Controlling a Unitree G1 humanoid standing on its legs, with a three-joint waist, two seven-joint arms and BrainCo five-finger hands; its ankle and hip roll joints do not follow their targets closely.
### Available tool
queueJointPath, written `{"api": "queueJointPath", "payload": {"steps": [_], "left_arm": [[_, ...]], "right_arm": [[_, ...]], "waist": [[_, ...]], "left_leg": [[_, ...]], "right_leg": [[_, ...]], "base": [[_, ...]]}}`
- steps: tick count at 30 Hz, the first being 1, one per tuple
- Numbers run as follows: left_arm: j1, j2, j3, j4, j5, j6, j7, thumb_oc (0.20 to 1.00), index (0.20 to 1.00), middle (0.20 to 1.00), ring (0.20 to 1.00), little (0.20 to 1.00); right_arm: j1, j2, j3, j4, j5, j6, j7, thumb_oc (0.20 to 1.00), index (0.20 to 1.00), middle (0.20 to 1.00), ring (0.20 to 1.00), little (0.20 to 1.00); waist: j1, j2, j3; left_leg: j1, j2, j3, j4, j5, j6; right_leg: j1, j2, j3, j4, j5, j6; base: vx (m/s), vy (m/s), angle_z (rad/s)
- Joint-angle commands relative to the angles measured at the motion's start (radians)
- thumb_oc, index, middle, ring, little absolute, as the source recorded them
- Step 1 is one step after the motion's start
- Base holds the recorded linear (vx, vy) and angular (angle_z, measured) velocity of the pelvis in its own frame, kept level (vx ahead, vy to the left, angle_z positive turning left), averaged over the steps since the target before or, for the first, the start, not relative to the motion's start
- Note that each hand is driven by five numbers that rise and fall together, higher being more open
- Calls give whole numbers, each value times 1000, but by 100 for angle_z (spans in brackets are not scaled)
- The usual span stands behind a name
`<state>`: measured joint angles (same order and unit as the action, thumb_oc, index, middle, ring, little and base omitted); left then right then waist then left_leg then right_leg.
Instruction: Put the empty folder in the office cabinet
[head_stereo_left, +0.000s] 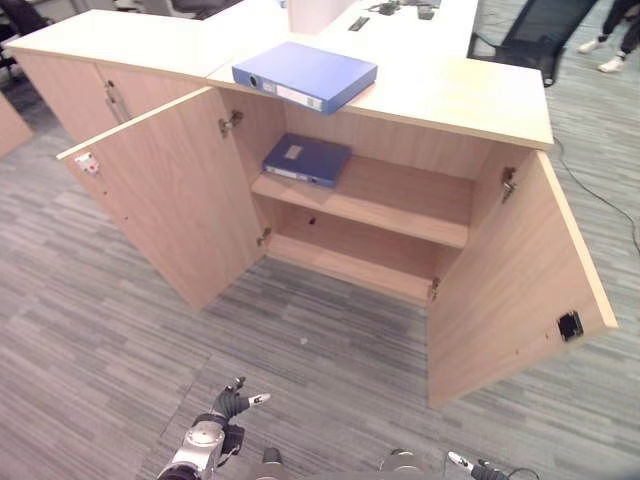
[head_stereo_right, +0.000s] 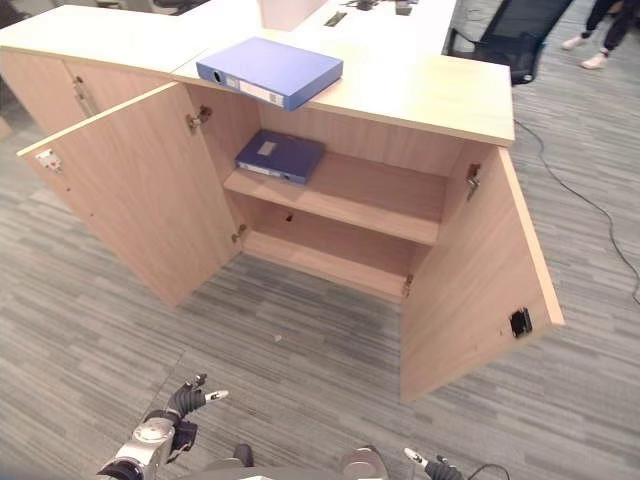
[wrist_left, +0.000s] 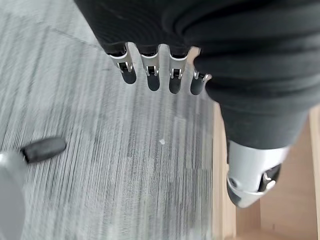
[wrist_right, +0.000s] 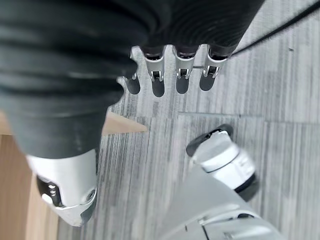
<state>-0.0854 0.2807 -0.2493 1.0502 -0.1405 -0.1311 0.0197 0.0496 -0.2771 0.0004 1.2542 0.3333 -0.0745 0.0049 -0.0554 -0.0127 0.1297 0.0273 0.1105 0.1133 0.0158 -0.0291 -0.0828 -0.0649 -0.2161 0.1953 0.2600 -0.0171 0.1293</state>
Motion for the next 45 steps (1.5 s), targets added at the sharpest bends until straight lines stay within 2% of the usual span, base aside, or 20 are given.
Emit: {"api": "queueJointPath", "payload": {"steps": [1,3,5,6,7,9,10,12,13,17,20,21,23,24,26,28,33,39,43,45], "left_arm": [[22,32,6,-77,19,-20,-4,1000,1000,1000,1000,1000],[34,33,11,-67,27,-13,-12,1000,1000,1000,1000,1000],[40,27,25,-53,23,-11,-14,1000,1000,1000,1000,1000],[40,26,26,-52,23,-12,-14,1000,1000,1000,1000,1000],[42,26,37,-44,7,-8,-12,1000,1000,1000,1000,1000],[35,22,37,-35,3,-2,-10,1000,1000,1000,1000,1000],[33,20,40,-35,6,-2,-12,1000,1000,1000,1000,1000],[33,14,37,-28,16,-4,-15,1000,1000,1000,1000,1000],[32,8,35,-15,16,-9,-15,1000,1000,1000,1000,1000],[31,-11,41,-3,3,-9,-11,1000,1000,1000,1000,1000],[23,-18,29,-14,3,-10,-15,1000,1000,1000,1000,1000],[12,-20,23,-39,-14,-13,-8,1000,1000,1000,1000,1000],[10,-23,23,-44,-21,-14,-3,1000,1000,1000,1000,1000],[10,-23,23,-44,-21,-14,-3,1000,1000,1000,1000,1000],[15,-24,31,-49,-31,-14,-4,1000,1000,1000,1000,1000],[28,-22,31,-56,-34,-14,-3,1000,1000,1000,1000,1000],[34,-29,38,-38,-58,-21,11,1000,1000,1000,1000,1000],[54,-20,60,-7,-61,-22,8,1000,1000,1000,1000,1000],[54,-17,69,16,-67,-24,9,1000,1000,1000,1000,1000],[55,-15,70,42,-58,-26,6,1000,1000,1000,1000,1000]], "right_arm": [[-21,-47,26,-39,1,-2,2,1000,1000,1000,1000,1000],[-25,-41,36,-50,-6,-8,3,1000,1000,1000,1000,1000],[-34,-41,55,-56,-14,-13,3,1000,1000,1000,1000,1000],[-34,-41,55,-56,-14,-13,3,1000,1000,1000,1000,1000],[-44,-43,67,-59,-12,-19,0,1000,1000,1000,1000,1000],[-48,-39,75,-52,-8,-20,-7,1000,1000,1000,1000,1000],[-46,-38,73,-50,-10,-19,-7,1000,1000,1000,1000,1000],[-40,-38,74,-49,-11,-18,-6,1000,1000,1000,1000,1000],[-22,-42,77,-41,-11,-19,-5,1000,1000,1000,1000,1000],[-17,-60,74,-23,-18,-15,-8,1000,1000,1000,1000,1000],[-8,-73,58,-17,-10,-12,-3,1000,1000,1000,1000,1000],[-12,-85,57,-14,-4,-8,-4,1000,1000,1000,1000,1000],[-11,-88,54,-15,-2,-8,-4,1000,1000,1000,1000,1000],[-11,-88,54,-15,-2,-8,-4,1000,1000,1000,1000,1000],[-1,-96,47,-14,-4,0,-6,1000,1000,1000,1000,1000],[0,-104,50,-15,-10,-1,-9,1000,1000,1000,1000,1000],[-17,-123,56,-17,-23,-4,-12,1000,1000,1000,1000,1000],[-26,-125,59,-19,-27,-3,-4,1000,1000,1000,1000,1000],[-37,-122,70,-20,-32,-3,3,1000,1000,1000,1000,1000],[-40,-108,71,-17,-39,-2,9,1000,1000,1000,1000,1000]], "waist": [[26,59,56],[30,70,58],[23,75,62],[23,75,64],[21,65,68],[15,50,65],[14,52,65],[8,53,58],[-2,51,53],[2,49,33],[-16,48,34],[-14,34,66],[-24,29,68],[-24,29,68],[-19,26,73],[1,39,67],[46,71,74],[74,72,75],[92,68,69],[102,61,42]], "left_leg": [[44,42,6,-79,57,0],[72,21,39,-85,38,21],[101,-1,55,-96,26,31],[105,0,56,-95,21,30],[123,-27,62,-103,12,30],[137,-49,72,-103,-9,28],[149,-45,84,-103,-18,24],[152,-42,84,-103,-24,19],[166,-43,77,-97,-33,16],[150,-38,90,-31,-45,1],[113,-11,105,84,-35,-44],[23,14,88,288,40,-87],[4,58,112,303,66,-97],[4,58,112,303,66,-97],[-2,159,172,240,108,-89],[4,149,110,108,107,-83],[-78,164,-134,-66,201,-110],[-156,215,-174,-90,220,-127],[-181,218,-206,-83,230,-141],[-179,211,-216,-74,223,-151]], "right_leg": [[1,-120,-164,182,195,83],[-27,-110,-276,239,157,79],[-73,-23,-329,230,75,67],[-71,-23,-329,235,68,66],[-100,52,-403,121,28,47],[-98,72,-508,-10,40,33],[-103,49,-563,-26,52,34],[-94,39,-572,-50,50,31],[-57,62,-503,-94,33,11],[14,75,-491,-164,23,-8],[48,79,-485,-179,9,-28],[81,78,-465,-180,-19,-57],[90,68,-470,-179,-26,-57],[90,68,-470,-179,-26,-57],[117,54,-459,-181,-49,-52],[129,65,-433,-184,-63,-35],[165,75,-322,-154,-125,-21],[205,58,-223,-119,-199,3],[238,43,-171,-122,-225,20],[260,6,-148,-135,-221,53]], "base": [[29,446,-52],[88,399,-67],[125,245,-43],[152,139,-31],[169,68,-25],[180,49,-22],[90,8,-3],[122,-68,14],[243,-142,-17],[148,-106,-14],[67,-103,15],[19,-105,11],[56,-33,-4],[80,56,-10],[167,116,9],[274,137,-7],[233,138,-51],[272,187,-54],[269,262,-58],[283,377,-25]]}}
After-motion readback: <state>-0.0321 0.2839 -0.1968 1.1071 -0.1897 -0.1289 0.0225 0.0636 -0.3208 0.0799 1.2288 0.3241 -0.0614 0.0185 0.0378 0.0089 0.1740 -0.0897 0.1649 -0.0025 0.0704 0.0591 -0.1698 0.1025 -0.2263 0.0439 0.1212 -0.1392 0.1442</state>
